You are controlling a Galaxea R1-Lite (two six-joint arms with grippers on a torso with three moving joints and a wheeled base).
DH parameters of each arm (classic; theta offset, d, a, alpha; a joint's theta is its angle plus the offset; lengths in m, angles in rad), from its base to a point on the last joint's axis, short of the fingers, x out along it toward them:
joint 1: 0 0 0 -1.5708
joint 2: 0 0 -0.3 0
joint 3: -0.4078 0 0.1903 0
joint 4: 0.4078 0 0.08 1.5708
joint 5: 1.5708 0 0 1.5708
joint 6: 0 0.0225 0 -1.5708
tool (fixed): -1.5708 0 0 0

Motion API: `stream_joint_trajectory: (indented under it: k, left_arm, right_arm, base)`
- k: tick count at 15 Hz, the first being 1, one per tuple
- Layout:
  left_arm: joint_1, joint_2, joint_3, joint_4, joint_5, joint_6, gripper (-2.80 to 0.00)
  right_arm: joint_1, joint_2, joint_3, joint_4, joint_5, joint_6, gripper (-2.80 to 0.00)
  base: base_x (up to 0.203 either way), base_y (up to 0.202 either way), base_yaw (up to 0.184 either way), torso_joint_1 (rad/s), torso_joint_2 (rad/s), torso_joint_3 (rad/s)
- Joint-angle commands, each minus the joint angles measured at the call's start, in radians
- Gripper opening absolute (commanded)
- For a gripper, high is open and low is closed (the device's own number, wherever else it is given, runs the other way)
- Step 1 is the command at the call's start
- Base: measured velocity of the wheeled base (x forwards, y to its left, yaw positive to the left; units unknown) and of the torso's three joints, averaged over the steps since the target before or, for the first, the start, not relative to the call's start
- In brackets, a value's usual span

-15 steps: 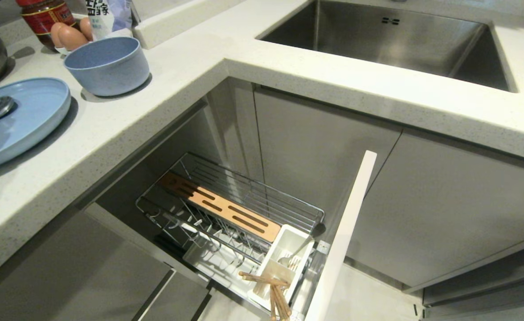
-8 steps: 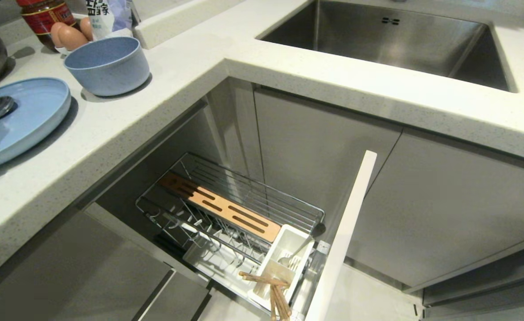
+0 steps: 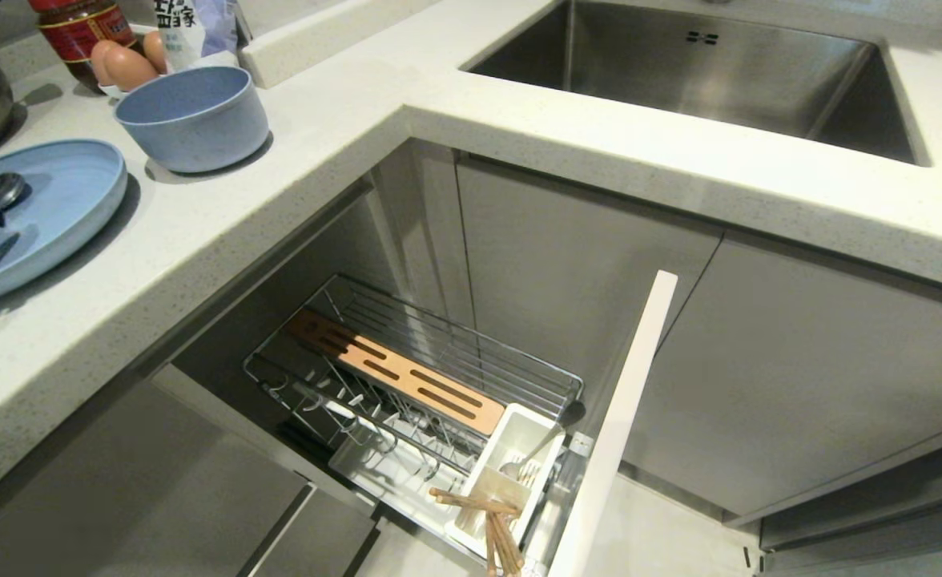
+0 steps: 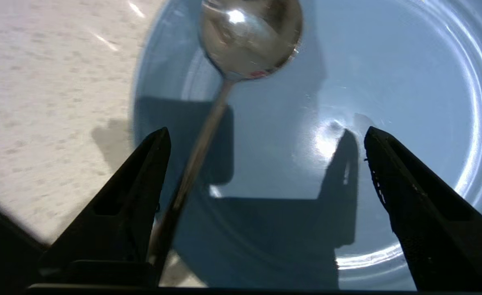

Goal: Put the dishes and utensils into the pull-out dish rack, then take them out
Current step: Pick up the spoon and place it in the cupboard

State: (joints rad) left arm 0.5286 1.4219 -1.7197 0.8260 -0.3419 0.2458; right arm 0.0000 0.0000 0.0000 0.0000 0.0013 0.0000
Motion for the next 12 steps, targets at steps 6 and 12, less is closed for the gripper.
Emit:
stream_joint_trajectory:
  k: [6,12]
  left_arm:
    - [-0.073,-0.001,0.024,0.008,-0.003,0.001,0.0]
    - [-0.079,-0.005,0.023,0.007,0.018,-0.003,0.0]
  right_arm:
    - [0.0,0.0,0.0,0.0,0.0,0.0,-2.8]
    - [0.0,0.0,0.0,0.0,0.0,0.0,-2.8]
  base:
    - [0.0,0.0,0.0,0.0,0.0,0.0]
    - [0.0,0.0,0.0,0.0,0.0,0.0]
